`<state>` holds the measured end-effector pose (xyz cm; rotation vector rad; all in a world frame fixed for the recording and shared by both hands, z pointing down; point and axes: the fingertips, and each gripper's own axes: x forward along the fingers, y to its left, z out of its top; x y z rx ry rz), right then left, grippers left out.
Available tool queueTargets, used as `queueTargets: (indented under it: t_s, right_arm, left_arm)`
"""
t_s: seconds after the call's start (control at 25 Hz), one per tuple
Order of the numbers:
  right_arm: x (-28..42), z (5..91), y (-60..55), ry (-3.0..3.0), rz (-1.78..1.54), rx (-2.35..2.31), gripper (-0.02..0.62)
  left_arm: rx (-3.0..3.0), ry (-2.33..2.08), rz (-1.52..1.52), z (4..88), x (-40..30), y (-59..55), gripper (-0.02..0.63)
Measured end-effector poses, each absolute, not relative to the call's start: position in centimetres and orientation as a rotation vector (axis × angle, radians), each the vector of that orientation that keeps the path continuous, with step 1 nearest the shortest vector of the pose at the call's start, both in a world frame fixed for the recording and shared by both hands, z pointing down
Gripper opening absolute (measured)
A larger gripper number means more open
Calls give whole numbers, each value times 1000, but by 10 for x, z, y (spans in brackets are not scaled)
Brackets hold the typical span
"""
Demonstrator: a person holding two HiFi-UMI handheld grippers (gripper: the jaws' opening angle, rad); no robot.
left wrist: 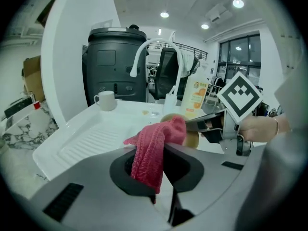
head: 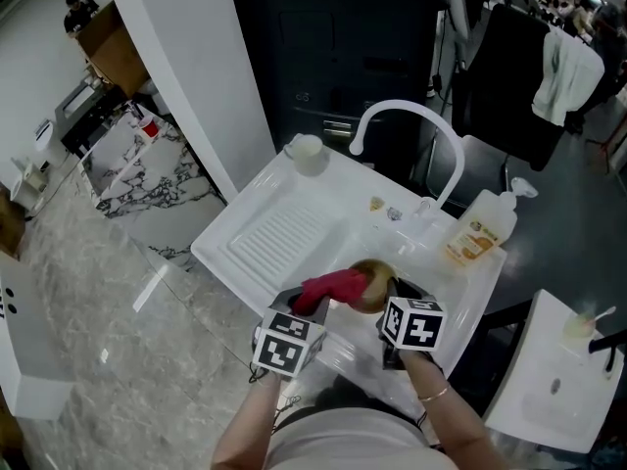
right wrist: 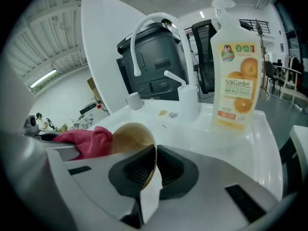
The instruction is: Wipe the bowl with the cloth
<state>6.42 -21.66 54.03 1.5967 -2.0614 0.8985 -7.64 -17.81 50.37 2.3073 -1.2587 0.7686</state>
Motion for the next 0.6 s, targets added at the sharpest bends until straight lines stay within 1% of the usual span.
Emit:
queueTargets:
  t_s: [0.6]
  right_arm:
    - [60,593,-232,-1935,1078,1544,20]
  left_arm:
    - [2218,-1502,533,474,-123,-198,58]
